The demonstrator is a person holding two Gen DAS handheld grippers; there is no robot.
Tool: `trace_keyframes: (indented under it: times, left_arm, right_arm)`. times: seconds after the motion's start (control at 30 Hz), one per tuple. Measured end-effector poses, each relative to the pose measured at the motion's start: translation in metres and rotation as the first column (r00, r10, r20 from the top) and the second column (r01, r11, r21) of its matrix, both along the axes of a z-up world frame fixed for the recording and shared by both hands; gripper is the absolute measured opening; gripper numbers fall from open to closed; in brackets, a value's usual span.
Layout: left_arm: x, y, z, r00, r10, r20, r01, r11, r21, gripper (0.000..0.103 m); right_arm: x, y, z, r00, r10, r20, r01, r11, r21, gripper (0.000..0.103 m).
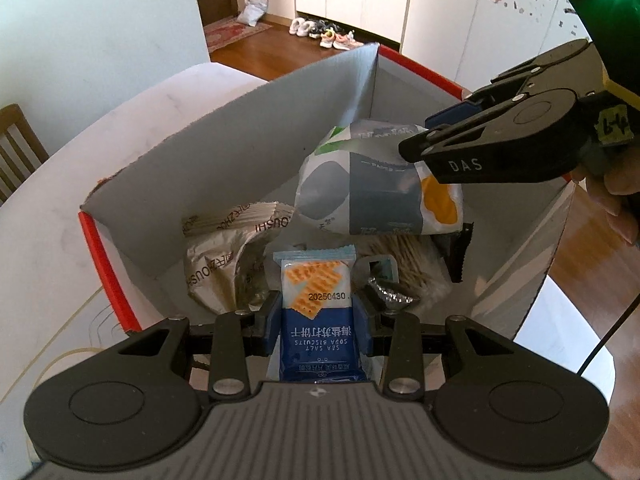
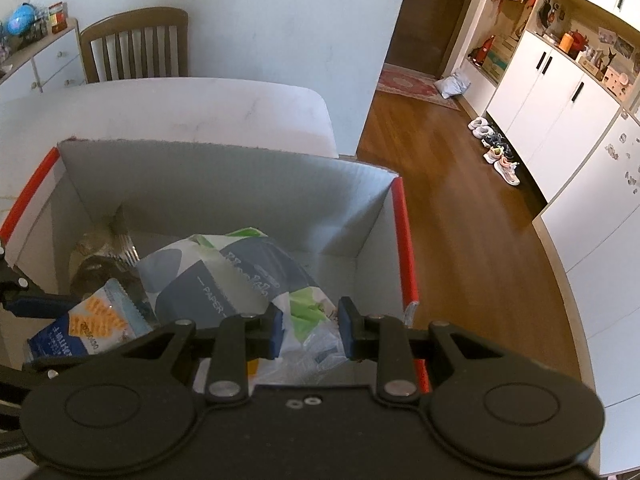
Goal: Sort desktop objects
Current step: 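Lower the blue packet and white bag into the box and open both tools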
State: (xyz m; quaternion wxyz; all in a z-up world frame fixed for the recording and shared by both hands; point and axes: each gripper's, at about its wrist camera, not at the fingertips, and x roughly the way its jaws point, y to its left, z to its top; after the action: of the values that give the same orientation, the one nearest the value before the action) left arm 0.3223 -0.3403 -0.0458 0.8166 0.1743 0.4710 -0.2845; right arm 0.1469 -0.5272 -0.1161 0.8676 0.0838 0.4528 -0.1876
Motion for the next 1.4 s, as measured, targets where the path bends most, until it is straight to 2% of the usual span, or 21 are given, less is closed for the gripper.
trace_keyframes:
  times: [0.33, 0.77, 0.87, 1.03, 1.4]
  left_arm:
    - [0.011, -0.01, -0.006, 0.998, -0.021, -0.061, 0.023, 0.999, 0.028, 0.036]
    - [0.026, -0.017, -0.013, 0.991, -0.025, -0.131, 0.033, 0.998, 0.062, 0.037]
    - [0.024, -0.016, -0.01, 0.991, -0.026, -0.13, 0.033, 0.998, 0.05, 0.04]
    - [0.02, -0.012, -0.002, 0.994, -0.017, -0.108, 0.02, 0.999, 0.029, 0.059]
    - [0.013, 0.004, 0.011, 0.997, -0.006, -0.076, 0.004, 1.0, -0.021, 0.059]
  right_arm:
    - [-0.003, -0.004, -0.007, 1.0, -0.007, -0.003, 0.007, 1.0, 0.015, 0.026]
    - [-0.015, -0.006, 0.0, 1.0, 0.001, 0.013, -0.002, 0.999, 0.039, 0.035]
    - [-0.017, -0.007, 0.004, 1.0, 0.001, 0.021, -0.002, 0.999, 0.043, 0.037]
    - [-0.022, -0.008, 0.011, 0.999, -0.002, 0.038, 0.0, 0.998, 0.057, 0.037]
    - [-0.035, -0.005, 0.028, 0.997, -0.002, 0.073, -0.003, 0.997, 0.071, 0.038]
